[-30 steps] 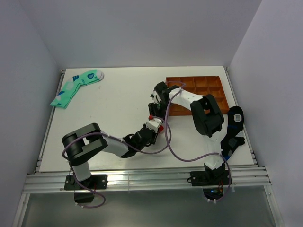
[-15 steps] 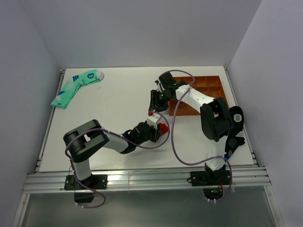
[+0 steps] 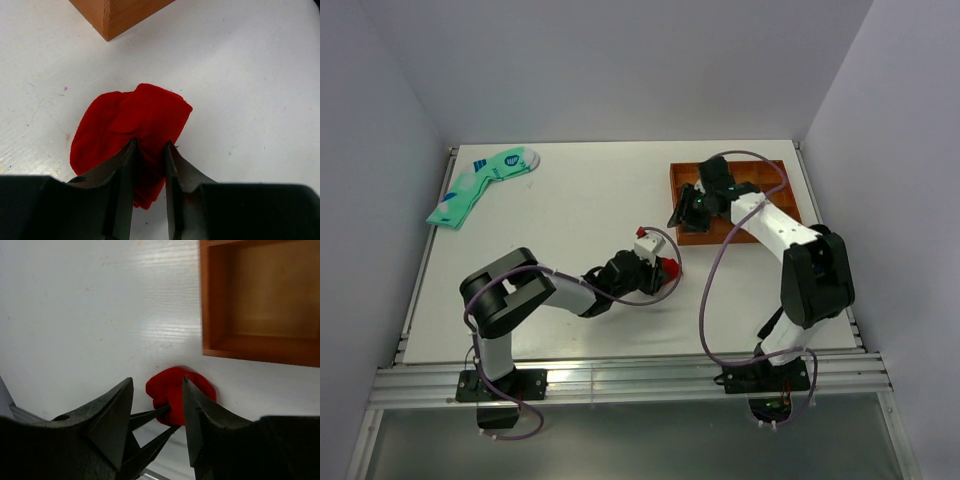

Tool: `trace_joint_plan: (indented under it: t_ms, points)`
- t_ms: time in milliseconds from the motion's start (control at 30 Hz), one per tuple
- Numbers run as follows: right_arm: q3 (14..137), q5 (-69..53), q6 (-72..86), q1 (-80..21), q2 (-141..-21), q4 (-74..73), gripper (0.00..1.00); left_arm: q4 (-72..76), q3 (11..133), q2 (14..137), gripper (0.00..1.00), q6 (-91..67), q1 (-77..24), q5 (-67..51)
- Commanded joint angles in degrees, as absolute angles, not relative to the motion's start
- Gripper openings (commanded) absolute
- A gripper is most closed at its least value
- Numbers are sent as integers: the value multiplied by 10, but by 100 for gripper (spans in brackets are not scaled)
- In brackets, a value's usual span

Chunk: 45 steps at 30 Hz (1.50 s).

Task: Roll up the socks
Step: Roll the sock at the center of the board.

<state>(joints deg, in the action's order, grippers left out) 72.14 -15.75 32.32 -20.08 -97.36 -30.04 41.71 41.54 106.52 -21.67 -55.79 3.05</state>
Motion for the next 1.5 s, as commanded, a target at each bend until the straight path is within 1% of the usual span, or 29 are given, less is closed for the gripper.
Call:
trace_joint_plan:
  t_ms: [0, 133, 233, 333, 367, 533, 633, 800, 967, 1200, 1467]
  points:
    - [687, -114, 362, -182, -920, -258, 52, 216, 388, 1123, 0, -230, -556, 5]
    - [618, -123, 401, -166, -871, -222, 51, 213, 390, 1127, 0, -234, -555, 5]
    - [535, -111, 424, -163, -827, -188, 49, 212, 390, 1128, 0, -235, -552, 5]
    - [480, -104, 439, -163, -780, -154, 48, 211, 390, 1128, 0, -237, -548, -6]
    - [442, -105, 446, -164, -758, -135, 48, 211, 390, 1127, 0, -238, -546, -8]
    - [356, -98, 466, -171, -735, -94, 43, 206, 395, 1125, 0, -246, -540, -18]
    - [334, -104, 483, -178, -750, -66, 40, 199, 398, 1125, 0, -251, -537, -21]
    - [338, -92, 501, -205, -788, -36, 35, 195, 403, 1132, 0, -257, -533, -28]
    - [356, -85, 509, -222, -842, -20, 34, 195, 404, 1136, 0, -265, -533, -37]
    - [396, -80, 490, -226, -902, -27, 34, 200, 397, 1133, 0, -296, -532, -62]
    - [487, -91, 446, -245, -969, -66, 34, 205, 392, 1149, 0, -354, -532, -79]
